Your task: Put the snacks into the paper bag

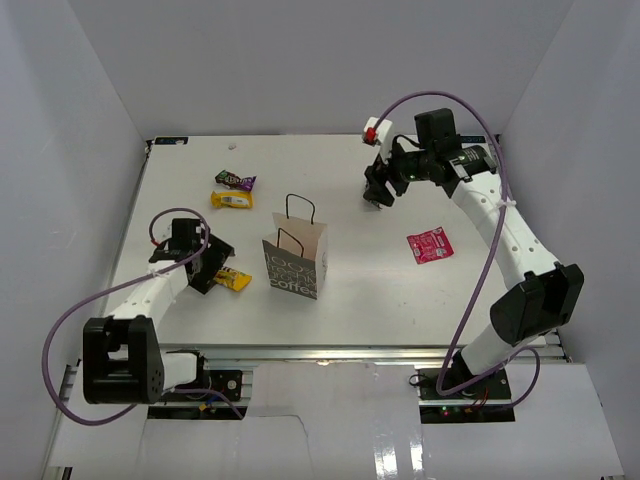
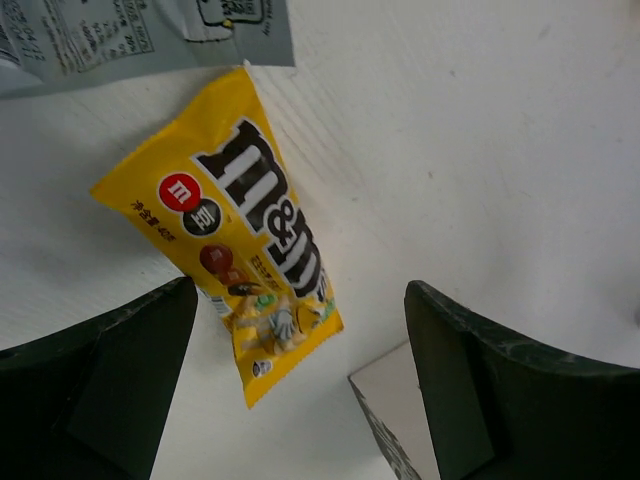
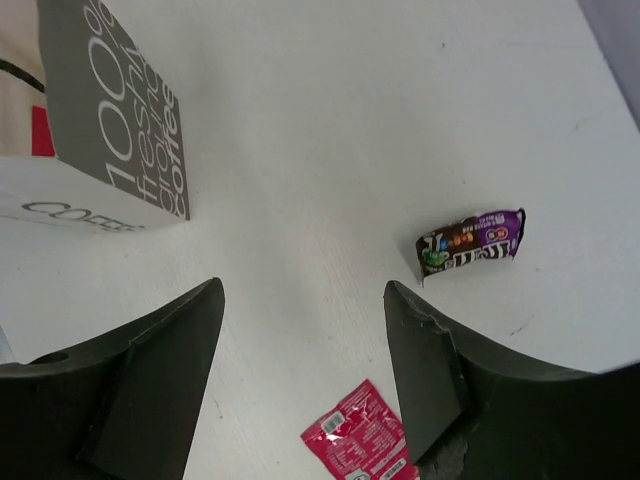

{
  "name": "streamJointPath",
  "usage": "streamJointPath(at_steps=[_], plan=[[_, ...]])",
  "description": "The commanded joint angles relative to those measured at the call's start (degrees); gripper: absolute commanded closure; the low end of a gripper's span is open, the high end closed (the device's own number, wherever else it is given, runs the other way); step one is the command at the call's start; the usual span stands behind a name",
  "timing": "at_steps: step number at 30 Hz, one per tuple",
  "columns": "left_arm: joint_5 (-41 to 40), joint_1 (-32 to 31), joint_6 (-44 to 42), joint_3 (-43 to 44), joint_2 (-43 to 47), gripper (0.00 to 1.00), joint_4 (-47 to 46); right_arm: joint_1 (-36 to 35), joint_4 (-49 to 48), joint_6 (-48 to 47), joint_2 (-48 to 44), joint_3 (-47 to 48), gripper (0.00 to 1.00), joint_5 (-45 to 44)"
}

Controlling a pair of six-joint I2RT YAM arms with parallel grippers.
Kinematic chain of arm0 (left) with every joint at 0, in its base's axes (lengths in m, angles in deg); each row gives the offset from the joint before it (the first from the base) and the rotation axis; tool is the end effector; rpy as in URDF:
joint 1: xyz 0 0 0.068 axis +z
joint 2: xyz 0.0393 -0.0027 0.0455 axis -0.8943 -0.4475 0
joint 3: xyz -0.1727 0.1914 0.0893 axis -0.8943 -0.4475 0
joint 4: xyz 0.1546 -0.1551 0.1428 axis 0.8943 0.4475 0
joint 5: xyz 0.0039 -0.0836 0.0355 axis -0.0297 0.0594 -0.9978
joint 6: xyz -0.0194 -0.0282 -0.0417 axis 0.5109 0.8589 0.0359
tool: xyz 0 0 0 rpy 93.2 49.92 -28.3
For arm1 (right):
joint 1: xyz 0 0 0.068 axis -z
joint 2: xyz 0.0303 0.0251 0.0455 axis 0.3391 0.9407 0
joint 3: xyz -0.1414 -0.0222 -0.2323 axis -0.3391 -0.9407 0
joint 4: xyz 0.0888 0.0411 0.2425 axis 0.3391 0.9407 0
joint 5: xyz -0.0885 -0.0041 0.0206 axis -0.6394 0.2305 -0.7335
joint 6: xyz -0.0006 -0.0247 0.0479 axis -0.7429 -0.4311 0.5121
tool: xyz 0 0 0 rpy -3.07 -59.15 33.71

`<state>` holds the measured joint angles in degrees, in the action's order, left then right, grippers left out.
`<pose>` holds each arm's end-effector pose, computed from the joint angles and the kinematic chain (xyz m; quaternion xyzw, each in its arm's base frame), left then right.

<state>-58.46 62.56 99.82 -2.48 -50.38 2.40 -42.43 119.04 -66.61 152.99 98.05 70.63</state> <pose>0.2260 -0.0026 0.1883 -0.4528 0.8507 -0.1194 0.2387 0.3154 0.1503 0.3969 -0.5068 0.7097 0.1860 0.4526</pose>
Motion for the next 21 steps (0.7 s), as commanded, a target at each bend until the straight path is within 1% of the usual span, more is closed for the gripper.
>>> streamJointPath(at_steps=[1,3,5,7,9,10,12,13,15,16,20,21], plan=[[-5.3,-0.2,-1.8,2.1,-4.3,0.05,0.7,2.6,-0.6,0.2,-2.3,-3.0,0.29,3.2],[-5.3,-0.2,-2.3,3.8,-7.6,0.06,1.0,4.5,-0.9,0.6,-2.3,-4.4,0.29,4.1],[-5.4,-0.2,-2.2,4.4,-8.8,0.08,1.1,5.8,-1.2,0.6,-2.3,-5.3,0.29,4.4],[-6.2,-0.2,-2.0,4.5,-9.5,0.11,1.1,7.1,-1.7,0.9,-2.3,-6.4,0.29,4.8],[-7.4,-0.2,-1.8,4.5,-10.1,0.18,1.2,7.8,-2.0,1.0,-2.1,-7.3,0.29,5.0],[-7.6,-0.2,-1.9,4.6,-10.9,0.25,1.2,8.3,-2.3,1.1,-1.9,-8.1,0.29,5.2],[-7.9,-0.2,-1.9,5.1,-11.7,0.33,1.3,9.0,-2.4,1.5,-1.6,-8.8,0.29,5.9],[-7.8,-0.2,-2.0,5.3,-12.2,0.43,1.2,9.6,-2.5,1.6,-1.4,-9.3,0.29,6.2],[-7.5,-0.2,-2.1,5.5,-12.0,0.52,1.1,10.4,-2.6,1.7,-1.1,-9.7,0.29,6.9],[-7.5,-0.2,-2.3,5.6,-11.6,0.62,1.1,11.3,-2.6,1.7,-1.0,-9.8,0.29,7.1],[-6.8,-0.3,-4.2,6.8,-6.9,0.76,0.8,13.5,-2.6,1.9,-0.8,-10.7,0.29,8.5],[-6.6,-0.7,-5.8,7.3,-3.7,0.76,0.1,13.9,-2.6,1.8,-0.8,-10.8,0.29,8.7]])
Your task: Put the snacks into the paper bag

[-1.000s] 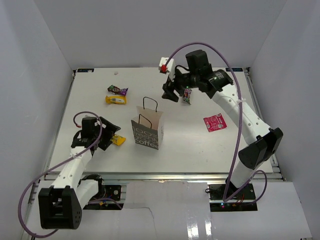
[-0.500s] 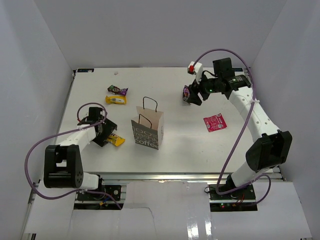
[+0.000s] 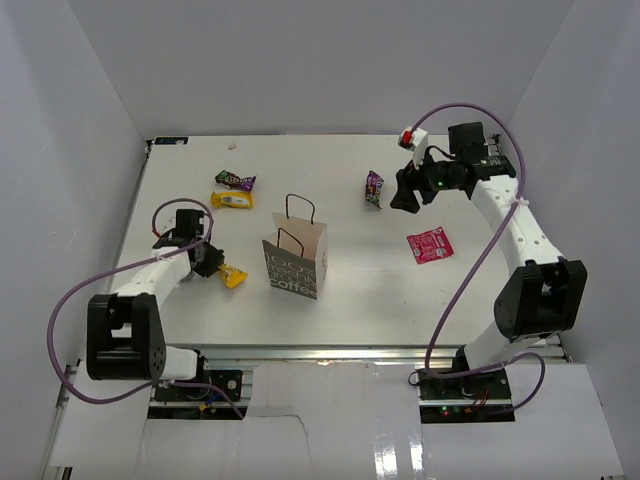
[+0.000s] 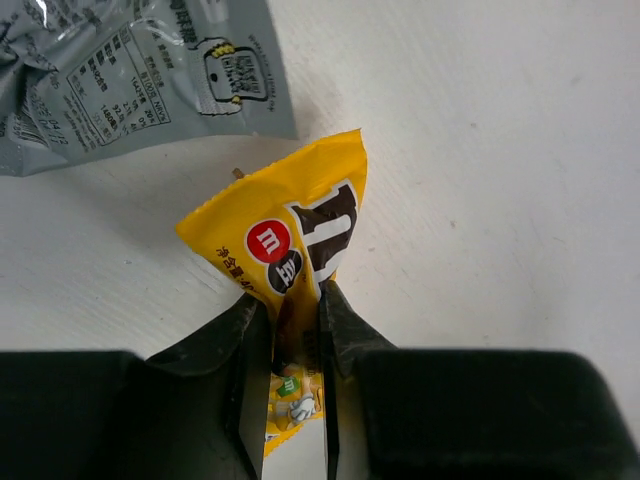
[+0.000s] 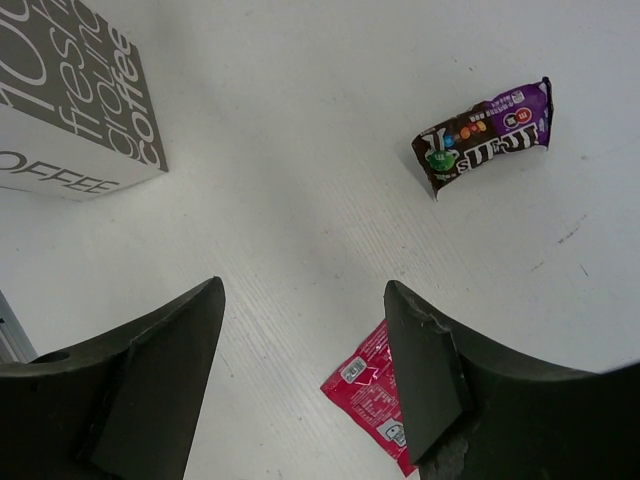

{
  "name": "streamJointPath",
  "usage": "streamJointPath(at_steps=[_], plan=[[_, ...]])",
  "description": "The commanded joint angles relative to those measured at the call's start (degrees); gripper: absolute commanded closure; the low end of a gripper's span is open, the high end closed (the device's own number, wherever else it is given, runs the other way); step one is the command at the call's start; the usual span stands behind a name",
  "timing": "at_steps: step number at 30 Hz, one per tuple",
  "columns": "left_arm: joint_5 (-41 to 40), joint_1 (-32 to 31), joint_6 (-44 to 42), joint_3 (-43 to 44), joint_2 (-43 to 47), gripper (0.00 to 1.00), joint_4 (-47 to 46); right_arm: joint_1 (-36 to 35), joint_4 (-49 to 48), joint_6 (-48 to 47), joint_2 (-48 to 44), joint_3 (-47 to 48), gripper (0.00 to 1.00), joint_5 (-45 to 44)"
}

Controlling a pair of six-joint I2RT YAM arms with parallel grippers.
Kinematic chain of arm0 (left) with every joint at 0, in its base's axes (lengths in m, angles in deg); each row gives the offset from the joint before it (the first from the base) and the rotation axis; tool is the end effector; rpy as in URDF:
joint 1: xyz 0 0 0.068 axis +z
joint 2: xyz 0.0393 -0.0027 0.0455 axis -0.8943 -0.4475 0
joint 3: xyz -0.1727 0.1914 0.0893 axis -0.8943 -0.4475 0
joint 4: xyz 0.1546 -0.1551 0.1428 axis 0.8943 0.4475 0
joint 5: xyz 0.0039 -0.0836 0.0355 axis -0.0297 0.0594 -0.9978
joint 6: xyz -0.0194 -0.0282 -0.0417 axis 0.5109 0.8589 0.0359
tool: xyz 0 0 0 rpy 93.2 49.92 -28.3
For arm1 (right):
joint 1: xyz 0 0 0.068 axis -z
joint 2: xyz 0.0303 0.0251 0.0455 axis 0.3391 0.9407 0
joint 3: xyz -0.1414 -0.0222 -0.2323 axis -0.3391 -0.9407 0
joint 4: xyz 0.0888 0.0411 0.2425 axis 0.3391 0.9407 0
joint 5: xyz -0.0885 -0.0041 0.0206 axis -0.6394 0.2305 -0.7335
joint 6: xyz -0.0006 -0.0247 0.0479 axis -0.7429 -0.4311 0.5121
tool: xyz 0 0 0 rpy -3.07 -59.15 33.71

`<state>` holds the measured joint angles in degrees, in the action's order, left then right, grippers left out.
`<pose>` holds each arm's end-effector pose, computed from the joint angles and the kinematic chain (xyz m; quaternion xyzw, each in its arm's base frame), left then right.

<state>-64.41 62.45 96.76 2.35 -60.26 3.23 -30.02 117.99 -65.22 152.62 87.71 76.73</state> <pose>0.2520 0.0003 0.1742 -0.4434 0.8676 -0.0451 0.2203 0.3366 0.0816 0.3436 -0.4252 0.7811 0.2102 0.4060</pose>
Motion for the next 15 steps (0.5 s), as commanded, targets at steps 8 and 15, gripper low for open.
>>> streamJointPath(at_steps=[8,15], plan=[[14.0,-2.5,-14.8,6.4,25.9,0.81,-18.7,4.0,-1.6,-0.8,0.6,-1.4,0.29,3.9],[25.9,-4.7,-17.0,14.5,24.2,0.84,-31.1,4.1,-1.7,-1.8,1.6,-2.5,0.30,3.7]])
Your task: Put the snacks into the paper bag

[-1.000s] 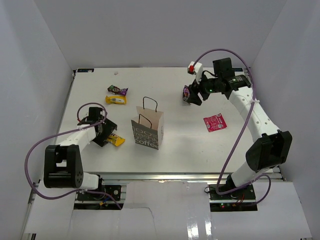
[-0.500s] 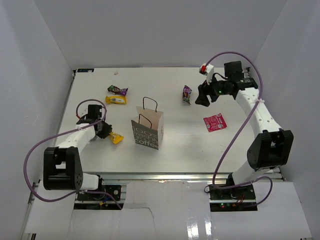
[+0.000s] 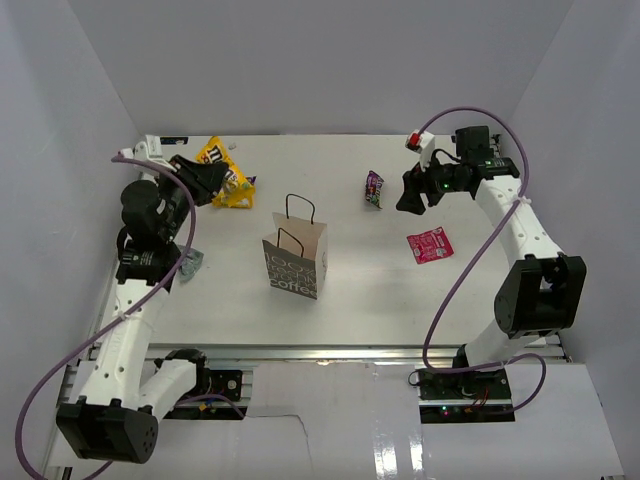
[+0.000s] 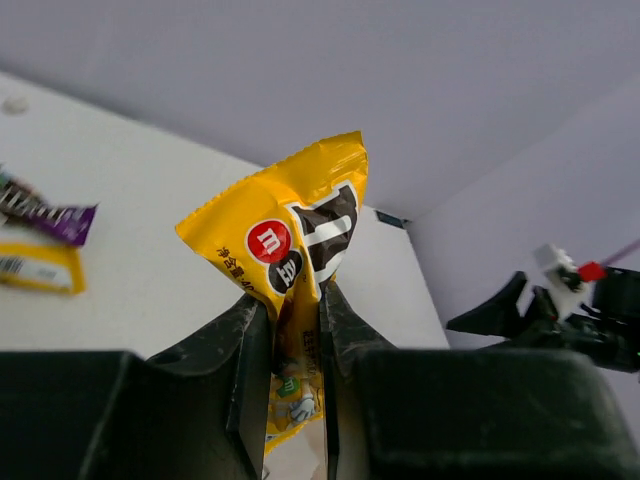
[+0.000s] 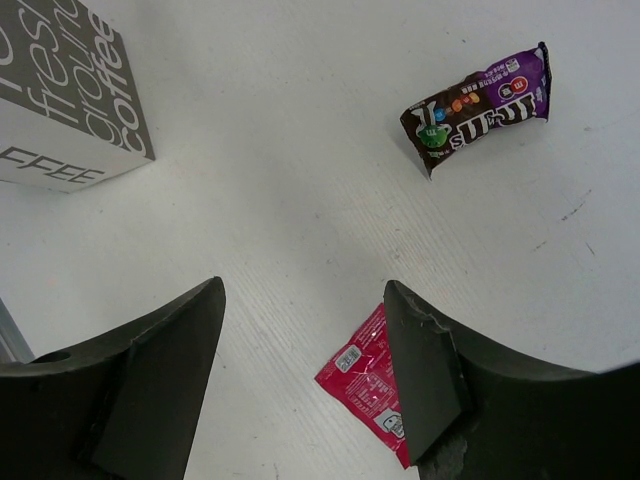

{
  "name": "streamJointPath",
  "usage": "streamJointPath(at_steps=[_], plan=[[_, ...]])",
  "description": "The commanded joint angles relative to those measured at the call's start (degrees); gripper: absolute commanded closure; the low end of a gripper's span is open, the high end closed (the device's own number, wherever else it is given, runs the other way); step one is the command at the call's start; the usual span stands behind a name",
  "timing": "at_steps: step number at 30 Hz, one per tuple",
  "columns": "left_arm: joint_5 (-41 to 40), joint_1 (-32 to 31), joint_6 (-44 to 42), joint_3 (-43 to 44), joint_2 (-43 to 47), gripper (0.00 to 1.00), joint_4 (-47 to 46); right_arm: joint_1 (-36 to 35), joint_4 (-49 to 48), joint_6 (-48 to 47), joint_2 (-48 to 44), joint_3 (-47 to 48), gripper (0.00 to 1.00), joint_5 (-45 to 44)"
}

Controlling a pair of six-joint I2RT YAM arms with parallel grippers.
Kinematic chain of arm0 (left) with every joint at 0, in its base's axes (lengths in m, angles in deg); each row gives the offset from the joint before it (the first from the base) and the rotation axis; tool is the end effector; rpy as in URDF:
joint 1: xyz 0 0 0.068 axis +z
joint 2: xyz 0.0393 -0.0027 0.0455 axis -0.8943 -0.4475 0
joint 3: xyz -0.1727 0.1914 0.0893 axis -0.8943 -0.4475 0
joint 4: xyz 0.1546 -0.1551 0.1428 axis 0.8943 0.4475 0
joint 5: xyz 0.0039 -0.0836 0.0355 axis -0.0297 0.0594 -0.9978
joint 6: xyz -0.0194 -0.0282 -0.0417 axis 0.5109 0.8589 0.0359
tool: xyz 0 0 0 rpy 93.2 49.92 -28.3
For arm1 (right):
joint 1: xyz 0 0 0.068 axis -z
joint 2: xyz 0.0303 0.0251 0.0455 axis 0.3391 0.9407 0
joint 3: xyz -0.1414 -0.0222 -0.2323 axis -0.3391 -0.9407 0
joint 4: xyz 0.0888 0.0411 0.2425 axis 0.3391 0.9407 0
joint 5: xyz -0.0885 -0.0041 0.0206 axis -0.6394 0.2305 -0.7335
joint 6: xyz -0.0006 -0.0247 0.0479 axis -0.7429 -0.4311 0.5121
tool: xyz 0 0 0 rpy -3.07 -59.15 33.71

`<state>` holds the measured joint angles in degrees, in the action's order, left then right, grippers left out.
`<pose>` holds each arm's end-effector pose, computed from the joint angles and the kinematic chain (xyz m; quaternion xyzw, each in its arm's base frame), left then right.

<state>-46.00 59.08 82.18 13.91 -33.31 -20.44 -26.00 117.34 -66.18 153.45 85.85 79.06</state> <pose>0.2126 -0.0230 0.3849 -0.1496 0.7080 -0.3192 0.6119 0.3435 0.0592 0.3299 -0.4060 0.7918 0.2160 0.4019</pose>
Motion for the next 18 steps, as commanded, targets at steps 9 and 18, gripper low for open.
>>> streamJointPath(at_steps=[9,18], plan=[[10.2,-12.4,-9.9,9.1,-11.4,0.83,-9.4,1.0,-2.0,-1.3,-0.4,-3.7,0.29,0.7],[14.1,-15.2,-9.7,4.5,-9.3,0.82,-10.8,2.7,-2.2,-1.8,-0.3,-4.8,0.29,0.7]])
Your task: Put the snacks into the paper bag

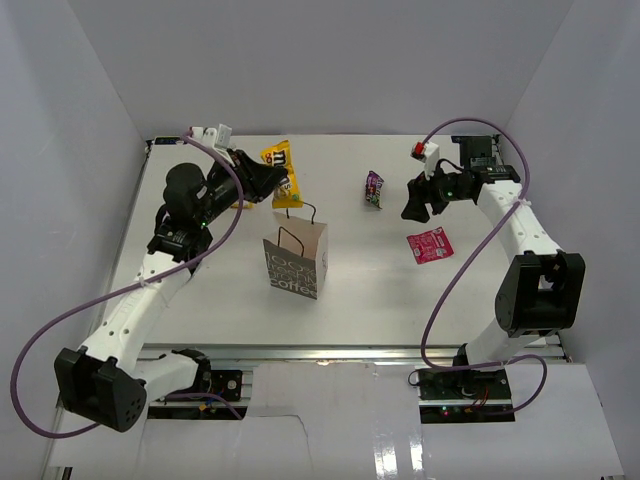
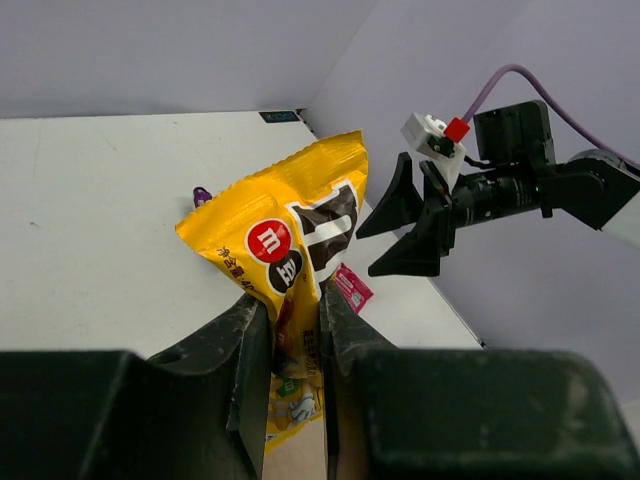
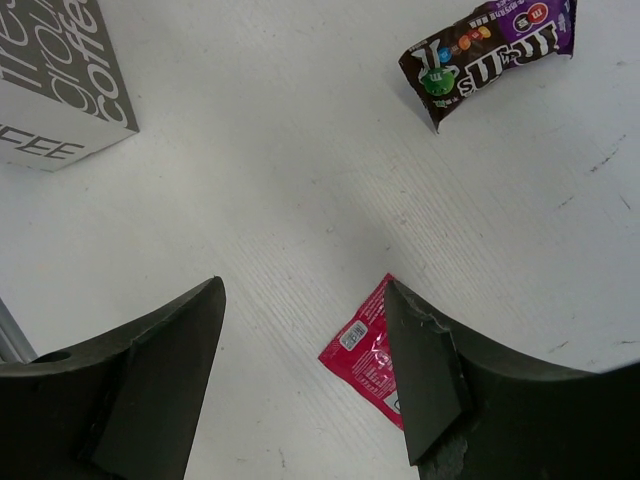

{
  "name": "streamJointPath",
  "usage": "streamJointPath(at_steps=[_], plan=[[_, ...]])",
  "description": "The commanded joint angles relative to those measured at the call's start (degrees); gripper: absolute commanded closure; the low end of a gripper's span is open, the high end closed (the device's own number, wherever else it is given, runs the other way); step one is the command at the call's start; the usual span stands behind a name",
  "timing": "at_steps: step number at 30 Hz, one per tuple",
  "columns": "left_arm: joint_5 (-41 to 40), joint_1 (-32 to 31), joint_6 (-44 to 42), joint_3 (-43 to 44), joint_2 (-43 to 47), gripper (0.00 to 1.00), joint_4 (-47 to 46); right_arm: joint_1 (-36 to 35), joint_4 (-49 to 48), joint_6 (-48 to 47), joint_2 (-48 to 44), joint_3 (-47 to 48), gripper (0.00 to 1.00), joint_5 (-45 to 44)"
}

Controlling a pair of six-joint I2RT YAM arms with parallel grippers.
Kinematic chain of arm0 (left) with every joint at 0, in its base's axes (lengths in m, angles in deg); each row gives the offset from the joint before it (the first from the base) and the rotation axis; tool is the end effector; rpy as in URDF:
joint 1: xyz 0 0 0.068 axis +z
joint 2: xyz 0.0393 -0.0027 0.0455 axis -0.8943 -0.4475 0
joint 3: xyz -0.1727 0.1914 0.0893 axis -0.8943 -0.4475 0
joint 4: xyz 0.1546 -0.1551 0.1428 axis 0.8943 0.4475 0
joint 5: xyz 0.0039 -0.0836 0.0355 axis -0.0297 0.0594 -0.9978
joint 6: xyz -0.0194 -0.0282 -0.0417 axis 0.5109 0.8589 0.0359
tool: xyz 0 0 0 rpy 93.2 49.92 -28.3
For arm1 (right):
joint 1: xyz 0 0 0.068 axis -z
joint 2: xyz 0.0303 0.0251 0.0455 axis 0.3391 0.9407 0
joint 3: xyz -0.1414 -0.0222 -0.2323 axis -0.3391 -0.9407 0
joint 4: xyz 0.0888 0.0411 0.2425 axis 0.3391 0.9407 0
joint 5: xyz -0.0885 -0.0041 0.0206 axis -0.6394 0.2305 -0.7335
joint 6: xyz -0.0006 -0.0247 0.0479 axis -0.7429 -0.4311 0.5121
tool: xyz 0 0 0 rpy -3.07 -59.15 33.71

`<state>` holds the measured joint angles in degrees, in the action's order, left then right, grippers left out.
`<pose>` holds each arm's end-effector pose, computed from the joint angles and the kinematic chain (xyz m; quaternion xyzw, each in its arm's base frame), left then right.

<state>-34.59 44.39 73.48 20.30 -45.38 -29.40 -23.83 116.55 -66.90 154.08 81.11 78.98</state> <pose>0.2458 -0.0992 0.3952 0.0716 0.7005 -0.4161 0.5753 0.3437 0.0459 0.3009 -0.3885 0.8133 0.2186 0.3739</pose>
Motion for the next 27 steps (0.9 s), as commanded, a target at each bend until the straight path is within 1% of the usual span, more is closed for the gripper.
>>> streamJointPath(at_steps=[1,8,17,21,27], plan=[[3.5,-0.7,-0.9,-2.3,3.0,0.82,-1.8,0.7,-1.4,-1.2,-0.8,0.0,0.29,0.8],[5.2,-0.9,-0.4,-7.0,5.6,0.82,-2.4,1.0,-1.5,-1.4,-0.2,0.3,0.29,0.9],[6.7,-1.3,-1.4,-9.2,3.1,0.80,-2.9,1.2,-1.7,-1.6,-0.7,-0.7,0.29,1.1],[4.7,-1.3,-1.7,-10.0,5.4,0.79,-3.7,1.2,-1.7,-1.5,-1.2,-1.5,0.29,1.2],[1.1,-1.3,-2.6,-8.7,8.9,0.75,-4.4,1.3,-1.8,-1.4,-1.1,-1.8,0.29,1.8]])
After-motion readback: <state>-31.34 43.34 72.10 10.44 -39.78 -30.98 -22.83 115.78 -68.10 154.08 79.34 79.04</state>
